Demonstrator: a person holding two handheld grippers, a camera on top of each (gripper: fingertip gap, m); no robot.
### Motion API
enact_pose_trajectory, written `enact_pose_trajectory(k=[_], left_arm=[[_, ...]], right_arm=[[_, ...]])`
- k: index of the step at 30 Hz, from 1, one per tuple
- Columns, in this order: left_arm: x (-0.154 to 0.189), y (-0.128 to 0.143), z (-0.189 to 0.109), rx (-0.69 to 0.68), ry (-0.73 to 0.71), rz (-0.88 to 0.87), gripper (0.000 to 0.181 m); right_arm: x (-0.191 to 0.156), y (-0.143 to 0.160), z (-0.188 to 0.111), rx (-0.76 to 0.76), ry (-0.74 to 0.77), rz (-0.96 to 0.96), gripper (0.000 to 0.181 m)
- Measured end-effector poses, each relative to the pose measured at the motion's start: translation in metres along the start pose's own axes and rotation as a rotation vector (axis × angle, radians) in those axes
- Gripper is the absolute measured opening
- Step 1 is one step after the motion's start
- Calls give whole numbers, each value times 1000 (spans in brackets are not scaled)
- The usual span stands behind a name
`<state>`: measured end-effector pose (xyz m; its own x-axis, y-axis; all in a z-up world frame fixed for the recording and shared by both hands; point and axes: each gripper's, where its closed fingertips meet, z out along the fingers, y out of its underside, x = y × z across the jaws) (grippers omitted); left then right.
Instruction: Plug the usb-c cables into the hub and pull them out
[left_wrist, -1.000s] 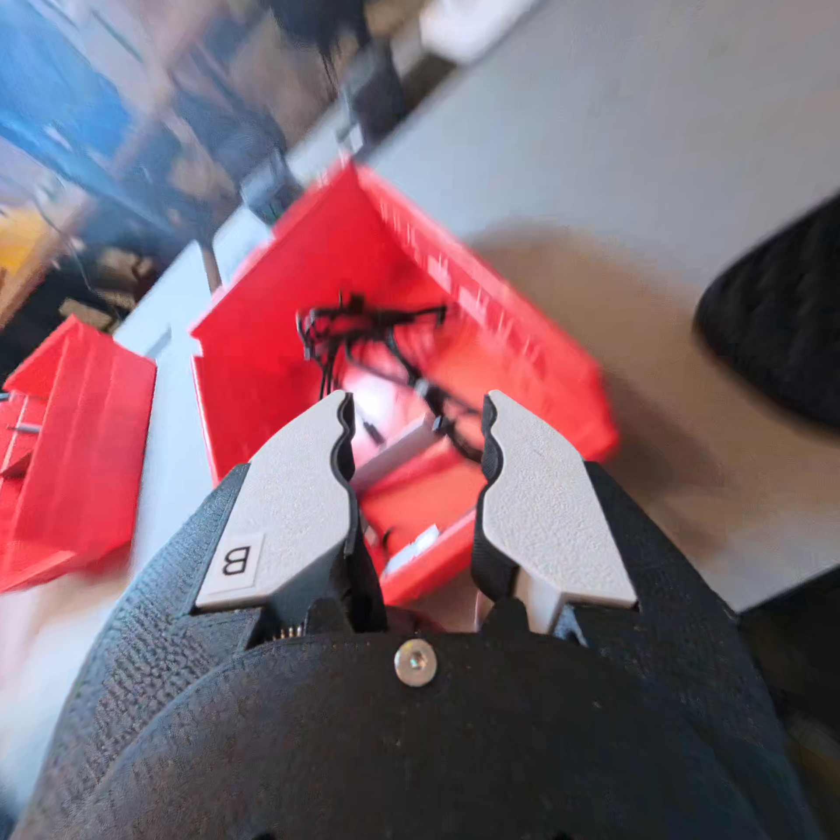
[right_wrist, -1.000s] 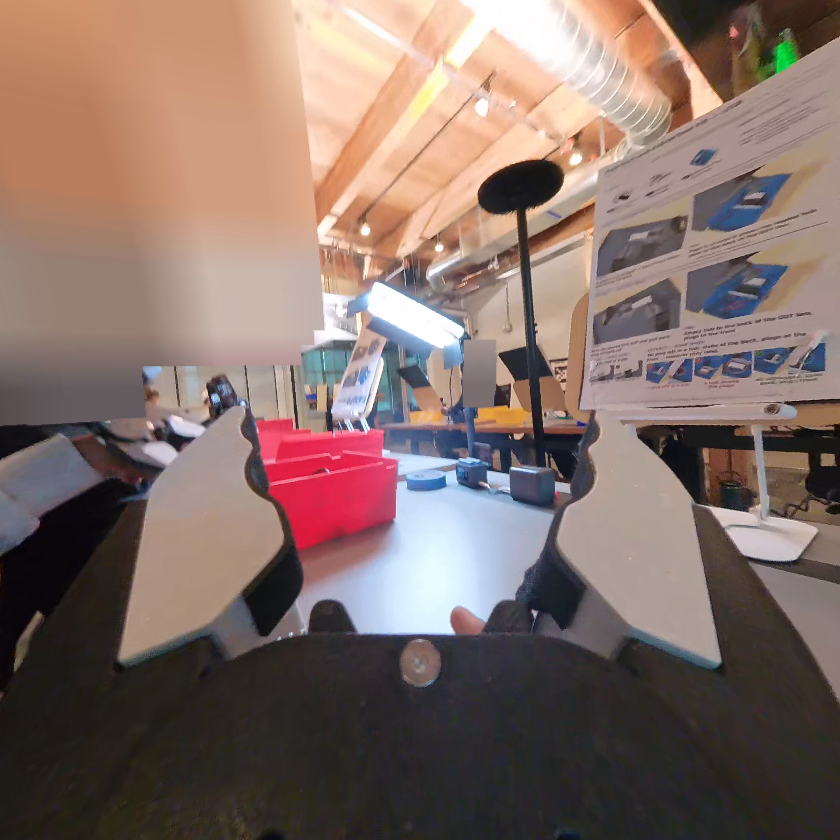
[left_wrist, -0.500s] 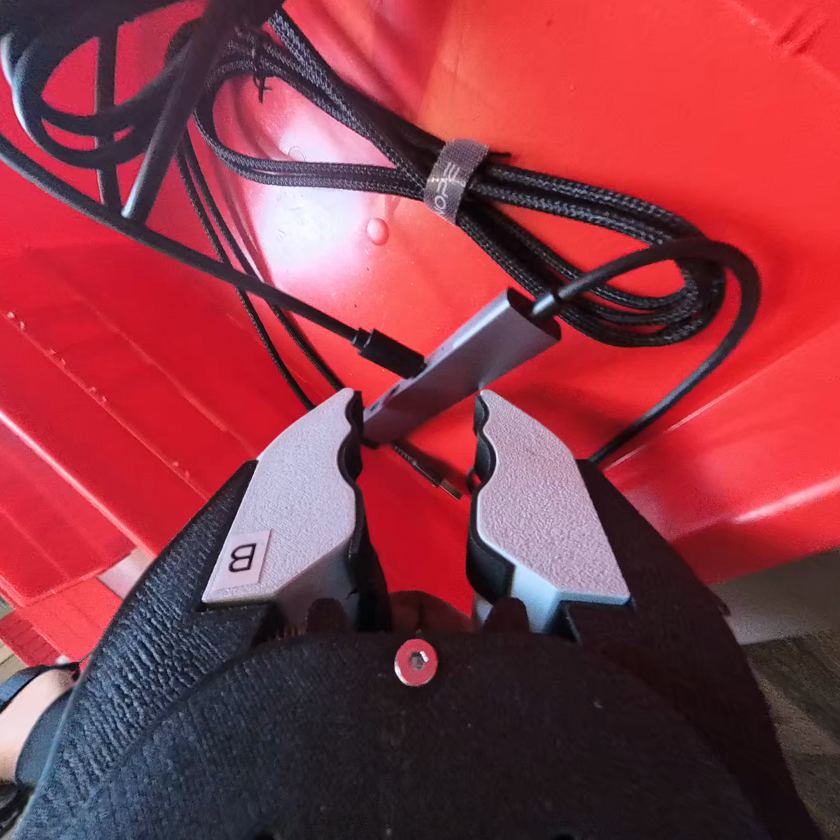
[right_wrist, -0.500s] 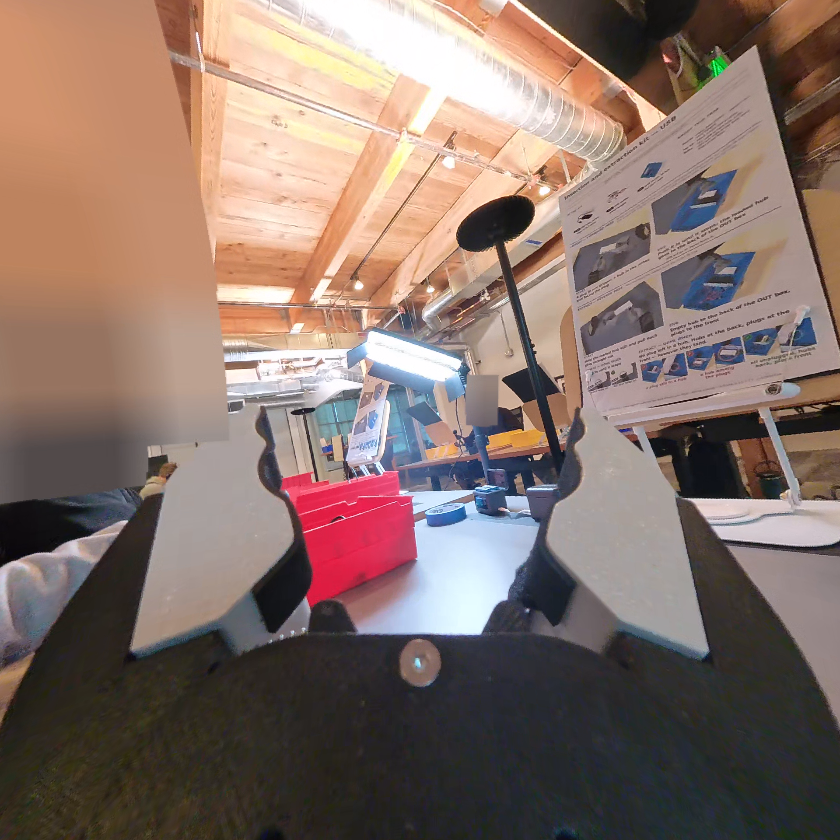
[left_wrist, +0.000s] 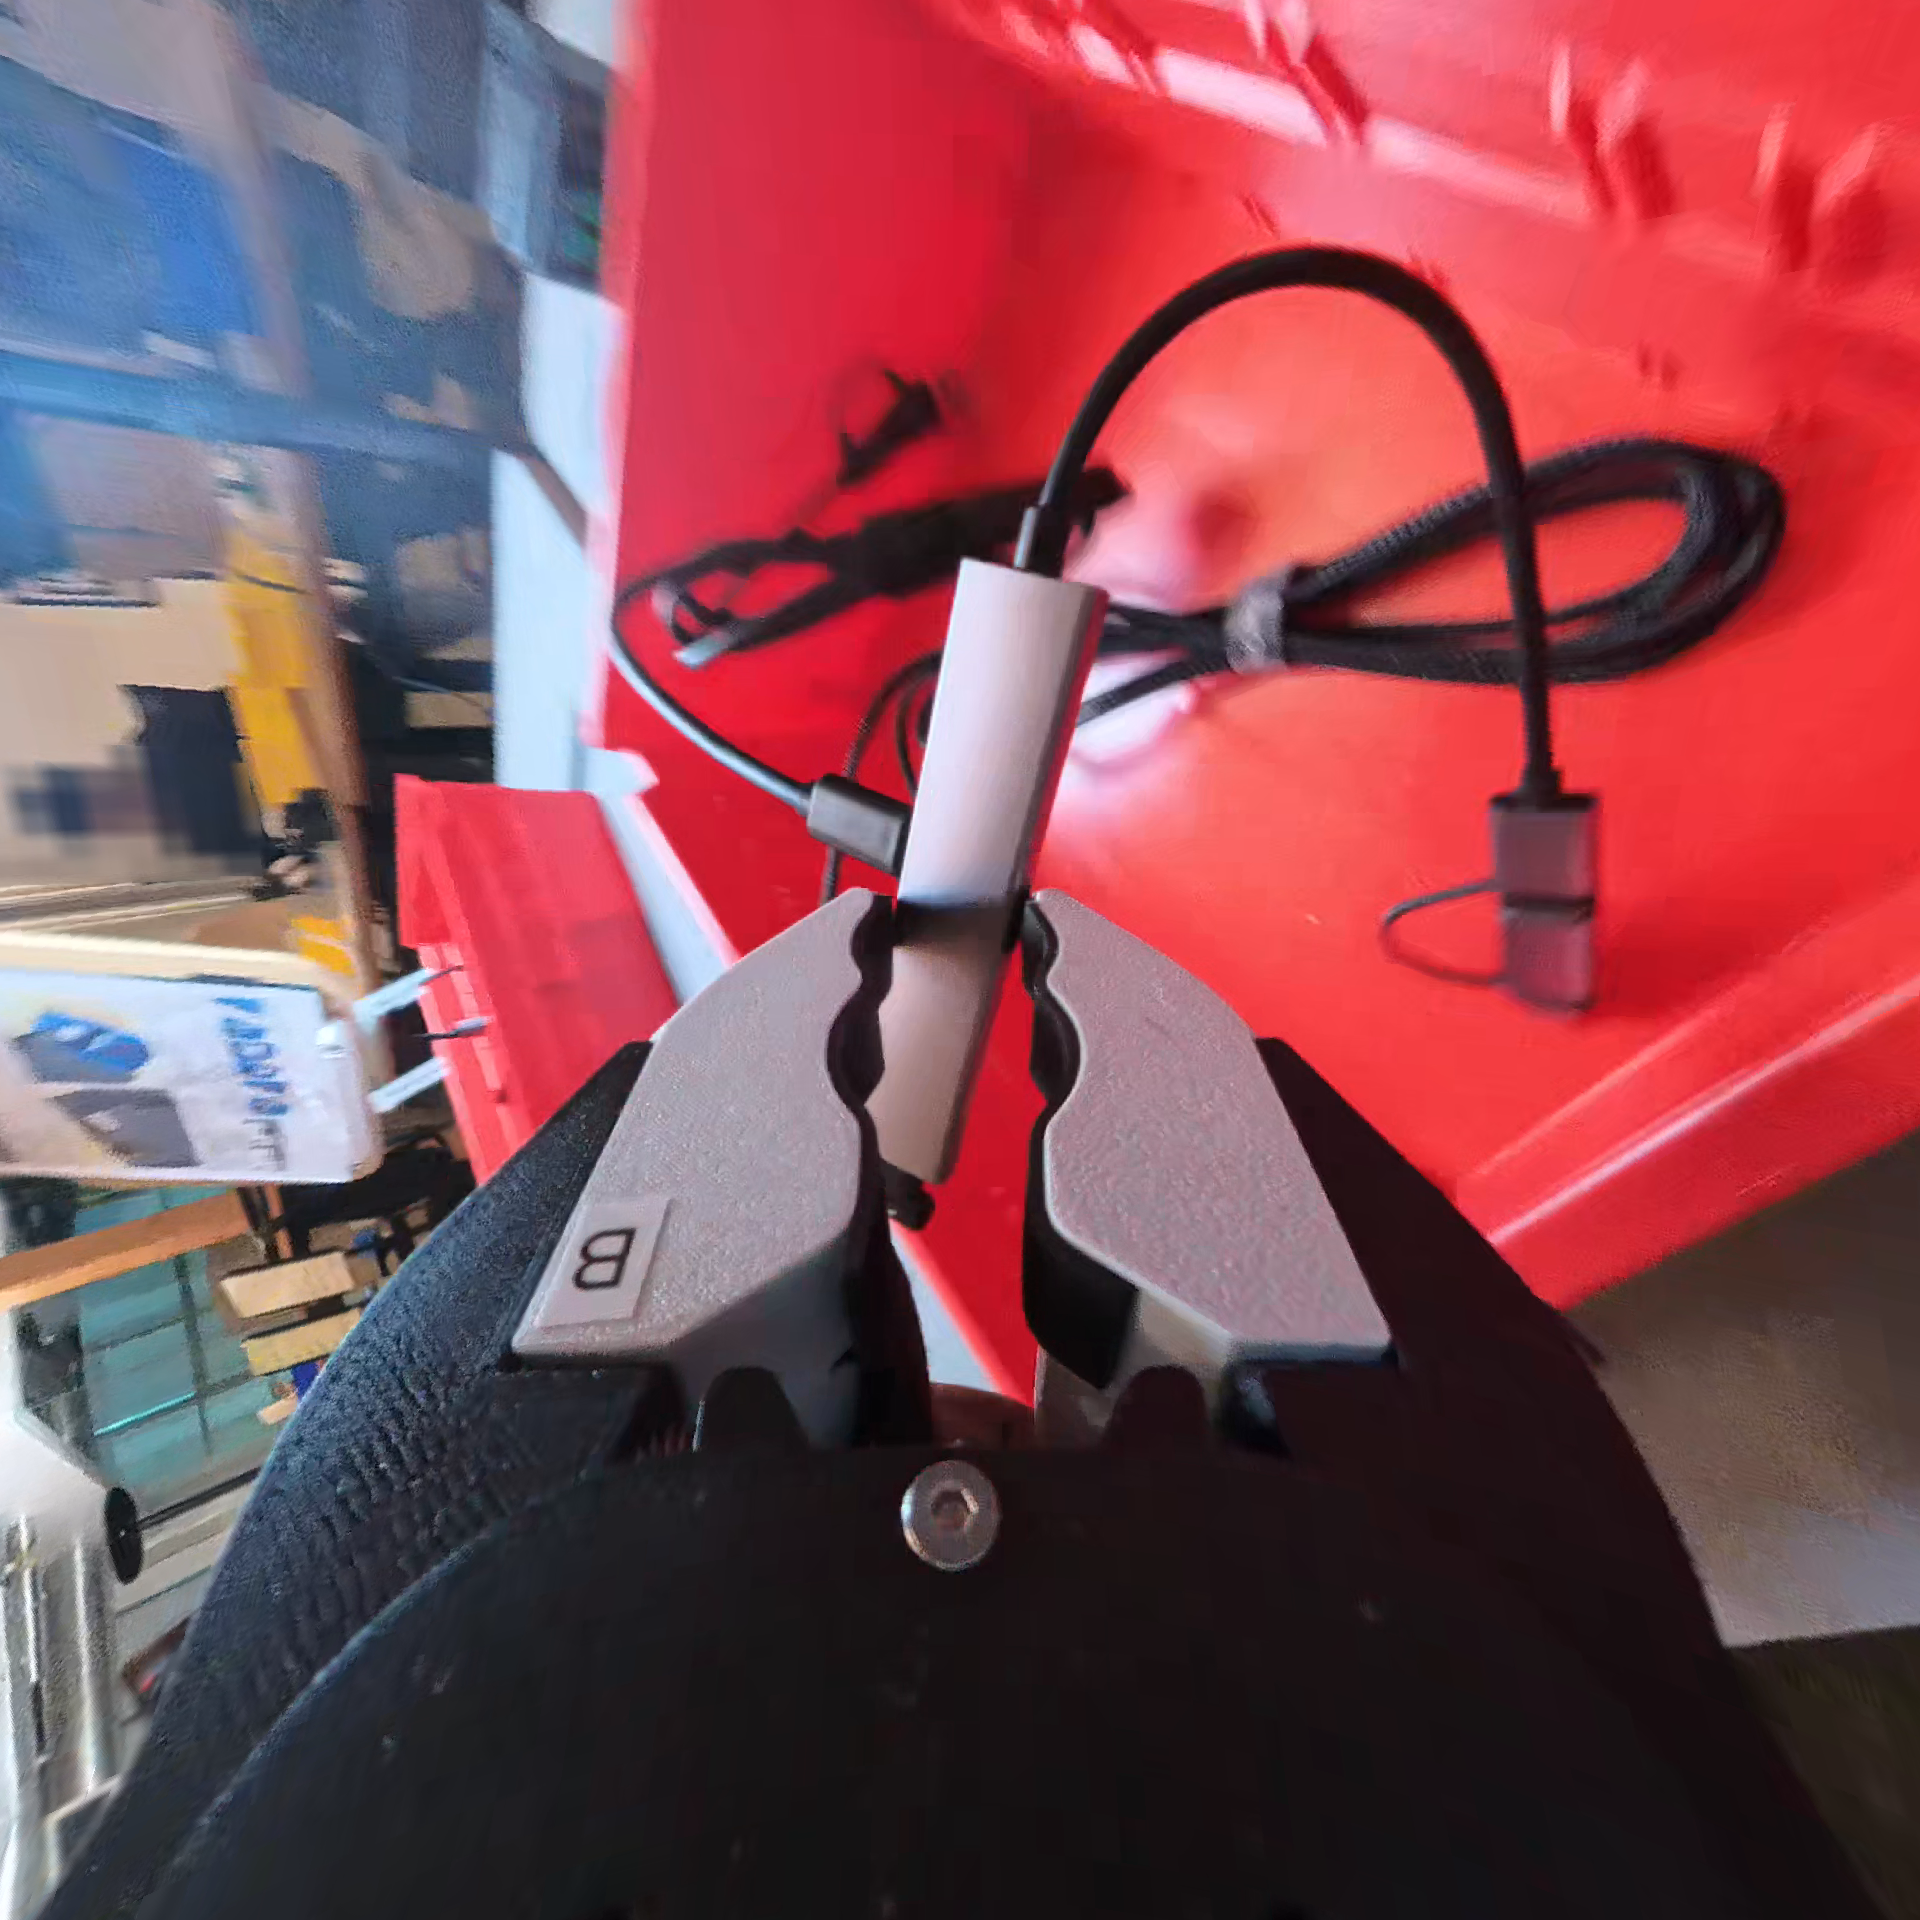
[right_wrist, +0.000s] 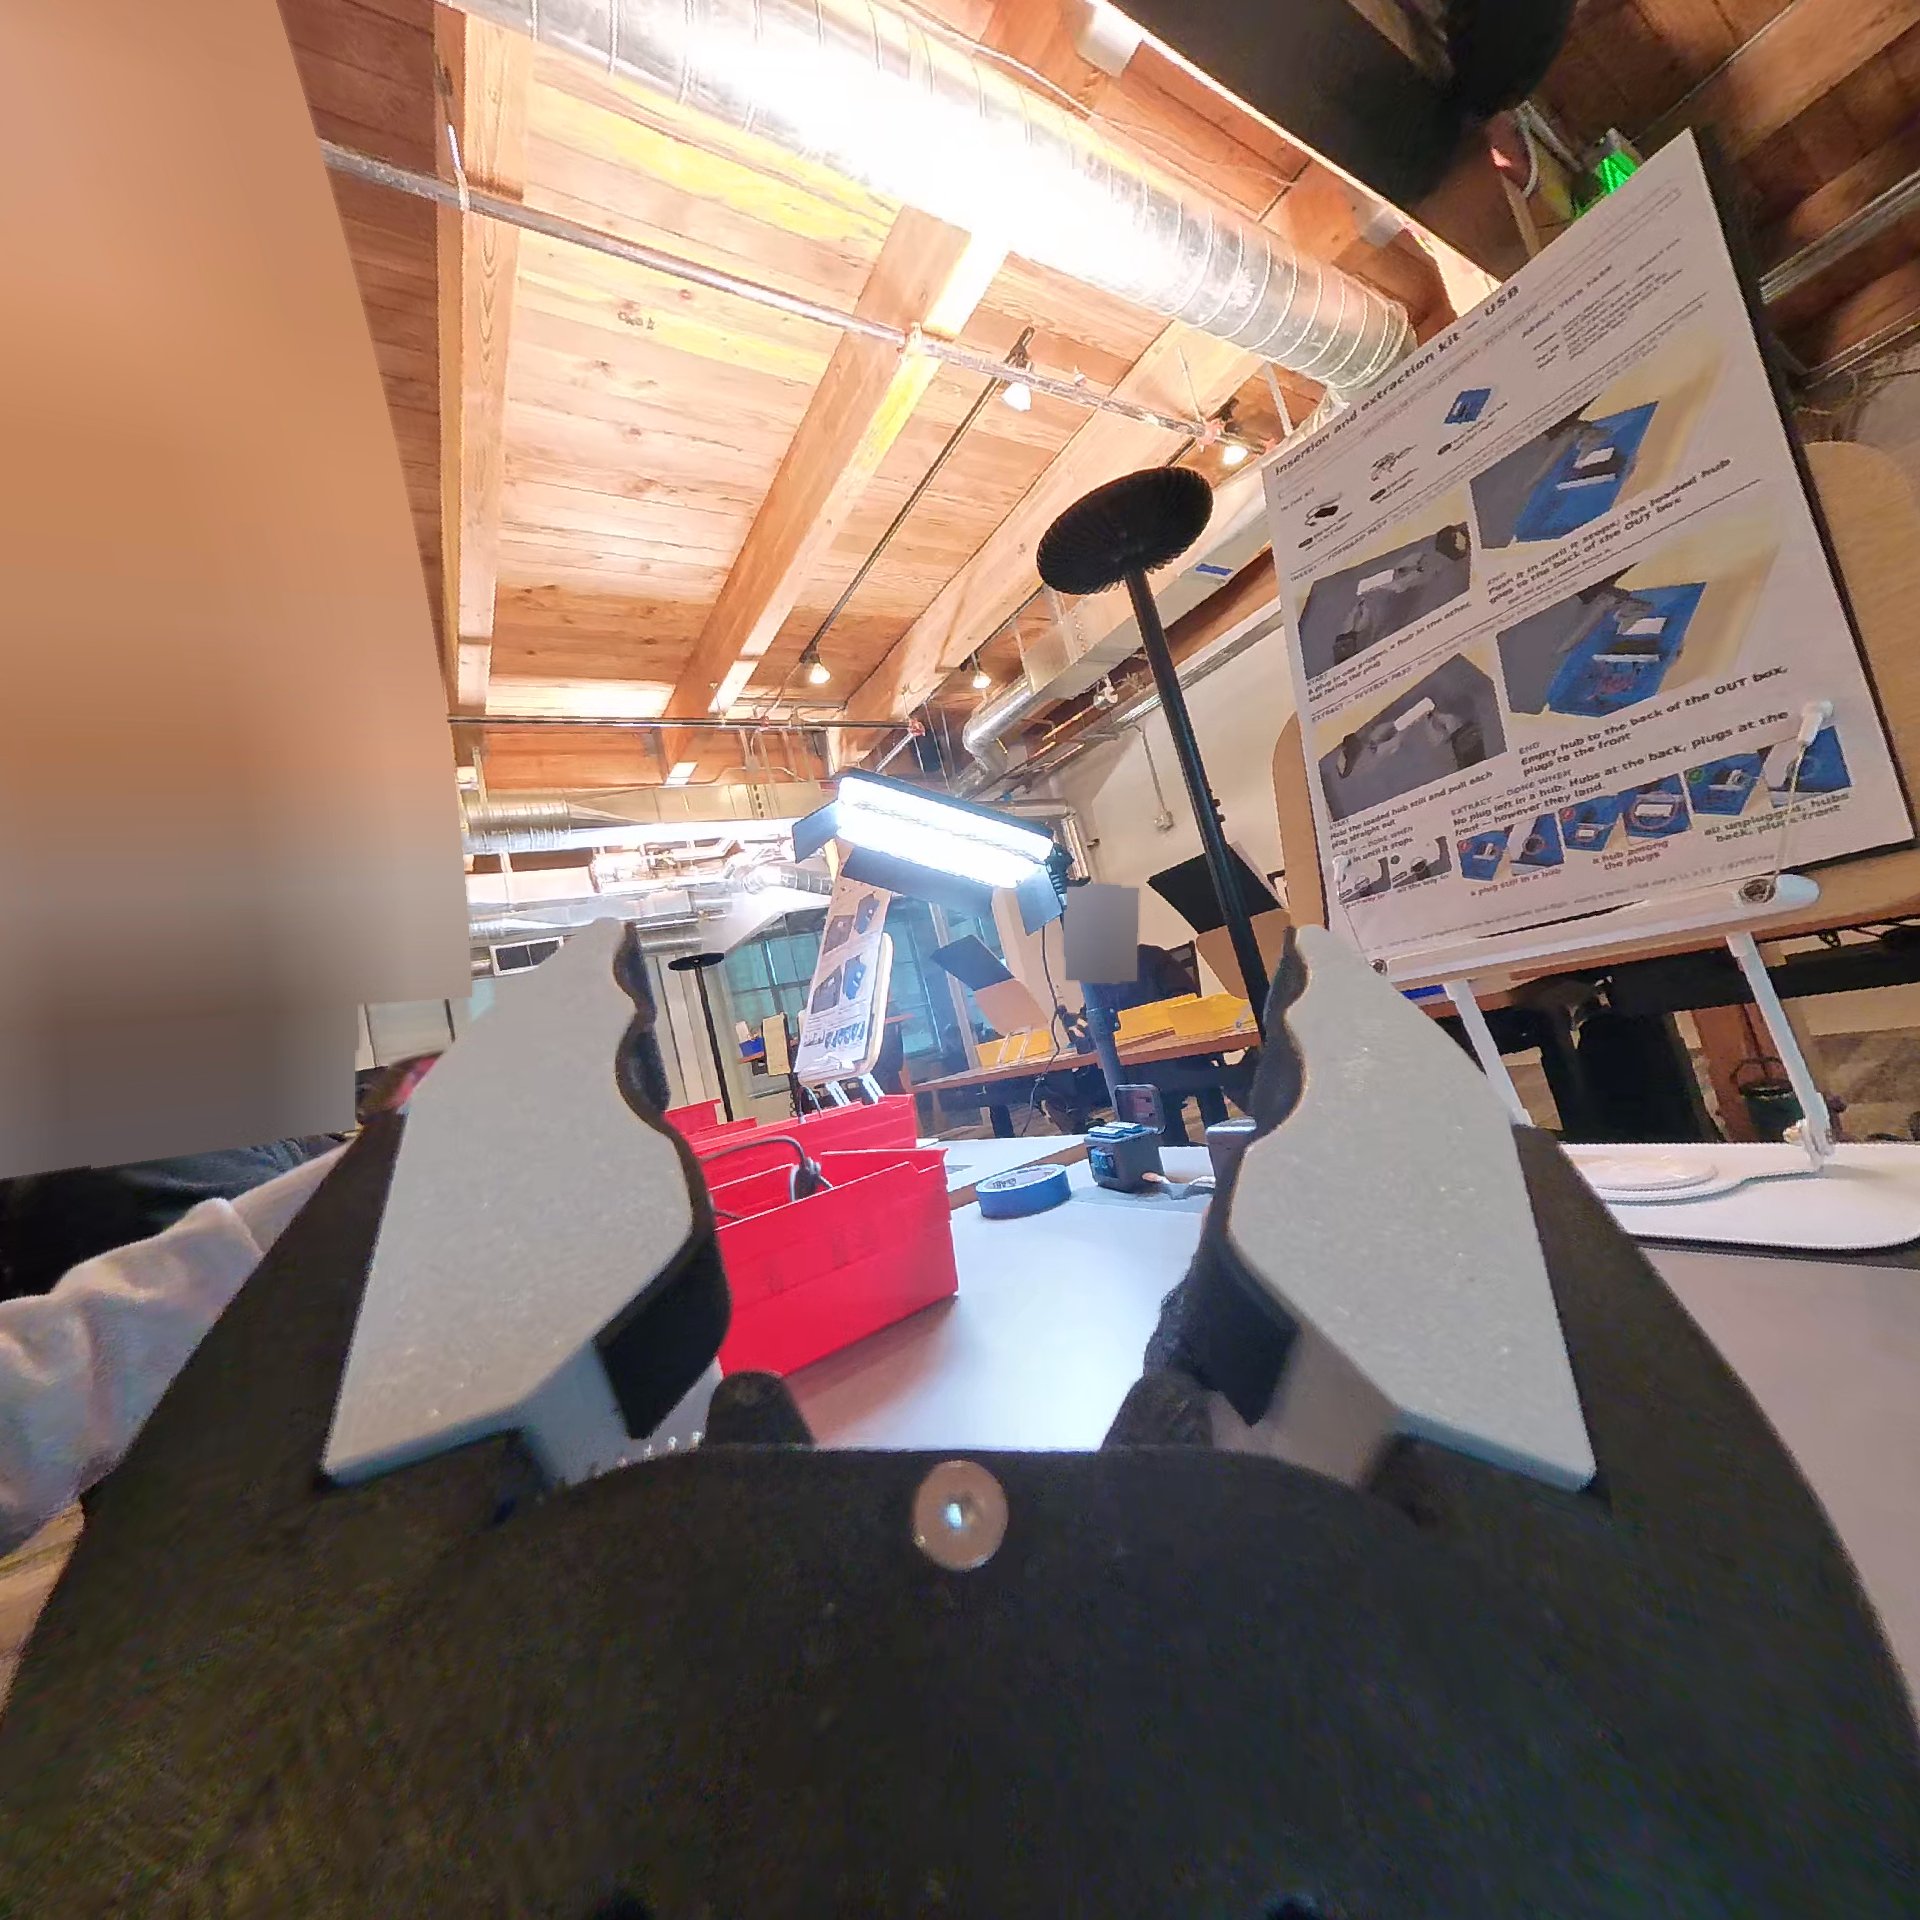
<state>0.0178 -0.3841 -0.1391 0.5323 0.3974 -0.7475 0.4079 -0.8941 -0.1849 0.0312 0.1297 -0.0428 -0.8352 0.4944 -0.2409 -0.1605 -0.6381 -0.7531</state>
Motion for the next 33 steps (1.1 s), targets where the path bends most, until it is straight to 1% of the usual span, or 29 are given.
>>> enact_pose_trajectory(k=[3, 4, 5, 6, 7, 11, 15, 17, 21, 25, 26, 28, 30, 33], left_arm=[[-37, -27, -37, 111, -197, -35, 21], [-51, -37, -51, 145, -287, -39, 17], [-68, -46, -66, 175, -404, -38, 10], [-81, -54, -80, 192, -494, -25, 9], [-90, -63, -92, 216, -551, -27, 9], [-117, -104, -129, 391, -695, -86, 8], [-151, -138, -172, 612, -741, -268, 8], [-174, -154, -192, 688, -761, -311, 9], [-217, -195, -235, 793, -813, -288, 9], [-260, -231, -297, 864, -944, -253, 9], [-269, -239, -312, 884, -959, -258, 9], [-279, -257, -333, 912, -942, -271, 8], [-278, -276, -344, 964, -878, -314, 9], [-252, -307, -346, 1117, -695, -405, 9]], right_arm=[[1, 1, 0, -6, 3, -5, 110], [1, 1, 0, -7, 2, -5, 110], [1, 1, 0, -7, 1, -4, 109], [1, 1, 0, -7, 0, -2, 109], [1, 1, 0, -6, 0, -1, 109], [3, 0, -1, 1, 8, 4, 107], [5, -1, -1, 4, 8, 18, 106], [4, -1, -1, 4, 6, 20, 105], [4, 0, -1, 0, 7, 16, 103], [3, 1, 0, -7, 0, 17, 102], [3, 1, 0, -9, -1, 16, 102], [2, 2, 0, -15, -4, 12, 101], [0, 3, 0, -19, -9, 11, 101], [0, 5, 0, -41, -6, 0, 99]])
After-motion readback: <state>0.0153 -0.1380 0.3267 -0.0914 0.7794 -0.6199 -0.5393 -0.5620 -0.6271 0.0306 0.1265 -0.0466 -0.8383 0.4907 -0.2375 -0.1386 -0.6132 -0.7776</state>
